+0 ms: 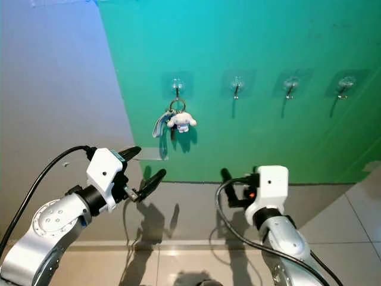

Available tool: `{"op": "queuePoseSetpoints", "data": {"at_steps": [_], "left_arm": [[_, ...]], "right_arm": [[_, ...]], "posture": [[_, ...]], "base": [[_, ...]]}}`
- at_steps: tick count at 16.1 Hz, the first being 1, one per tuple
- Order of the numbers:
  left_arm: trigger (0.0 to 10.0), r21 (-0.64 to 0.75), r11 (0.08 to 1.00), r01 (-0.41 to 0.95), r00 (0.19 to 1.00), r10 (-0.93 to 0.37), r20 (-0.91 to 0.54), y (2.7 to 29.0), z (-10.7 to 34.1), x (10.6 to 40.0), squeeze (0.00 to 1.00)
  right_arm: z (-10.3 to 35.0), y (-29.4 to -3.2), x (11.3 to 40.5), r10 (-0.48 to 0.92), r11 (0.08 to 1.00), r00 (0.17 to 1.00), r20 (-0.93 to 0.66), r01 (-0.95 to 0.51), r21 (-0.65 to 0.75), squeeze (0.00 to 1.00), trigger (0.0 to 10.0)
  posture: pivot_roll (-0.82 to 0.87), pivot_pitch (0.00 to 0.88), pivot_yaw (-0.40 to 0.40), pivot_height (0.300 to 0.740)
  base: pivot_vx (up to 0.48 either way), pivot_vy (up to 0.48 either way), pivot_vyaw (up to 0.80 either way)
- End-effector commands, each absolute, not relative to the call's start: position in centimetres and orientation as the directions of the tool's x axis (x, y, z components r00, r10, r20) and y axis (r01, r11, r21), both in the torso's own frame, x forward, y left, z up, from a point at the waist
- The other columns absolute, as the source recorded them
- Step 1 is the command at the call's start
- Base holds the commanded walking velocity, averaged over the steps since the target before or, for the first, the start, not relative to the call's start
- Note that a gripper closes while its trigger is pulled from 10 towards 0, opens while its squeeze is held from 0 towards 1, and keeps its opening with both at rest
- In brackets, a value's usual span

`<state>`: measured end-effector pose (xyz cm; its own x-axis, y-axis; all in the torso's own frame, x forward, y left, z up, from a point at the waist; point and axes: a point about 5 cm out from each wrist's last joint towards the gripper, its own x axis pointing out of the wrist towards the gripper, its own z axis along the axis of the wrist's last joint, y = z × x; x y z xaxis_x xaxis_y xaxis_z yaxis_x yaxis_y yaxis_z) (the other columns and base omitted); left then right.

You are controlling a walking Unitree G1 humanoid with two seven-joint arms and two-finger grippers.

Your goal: Hang keys on a hook

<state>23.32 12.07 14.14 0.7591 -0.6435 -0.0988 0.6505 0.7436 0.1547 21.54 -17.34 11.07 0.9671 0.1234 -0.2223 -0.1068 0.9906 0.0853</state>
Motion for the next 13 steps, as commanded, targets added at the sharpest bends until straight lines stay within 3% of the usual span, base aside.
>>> {"op": "queuePoseSetpoints", "data": {"at_steps": [1, 7, 13], "left_arm": [[10.0, 0.155, 0.749, 0.644, 0.764, -0.638, -0.095, 12.5, 14.1, 23.3, 0.00], [10.0, 0.151, 0.747, 0.647, 0.762, -0.641, -0.095, 12.7, 14.0, 22.9, 0.00], [10.0, 0.098, 0.648, 0.755, 0.655, -0.752, -0.070, 12.2, 14.7, 21.1, 0.00]], "right_arm": [[11.1, -17.7, 21.3, 0.086, 0.994, 0.969, -0.232, -0.068, 0.084, 0.00, 10.0], [10.7, -17.3, 20.7, 0.091, 0.995, 0.956, -0.278, -0.076, 0.067, 0.00, 10.0], [11.4, -16.7, 20.9, 0.211, 0.977, 0.947, -0.241, -0.200, 0.068, 0.00, 10.0]], "posture": [[-0.05, 0.001, 0.035, 0.740], [-0.04, 0.005, 0.030, 0.740], [-0.03, 0.000, 0.012, 0.740]], "base": [[0.000, 0.000, -0.79], [0.000, 0.000, -0.79], [0.000, 0.000, -0.79]]}}
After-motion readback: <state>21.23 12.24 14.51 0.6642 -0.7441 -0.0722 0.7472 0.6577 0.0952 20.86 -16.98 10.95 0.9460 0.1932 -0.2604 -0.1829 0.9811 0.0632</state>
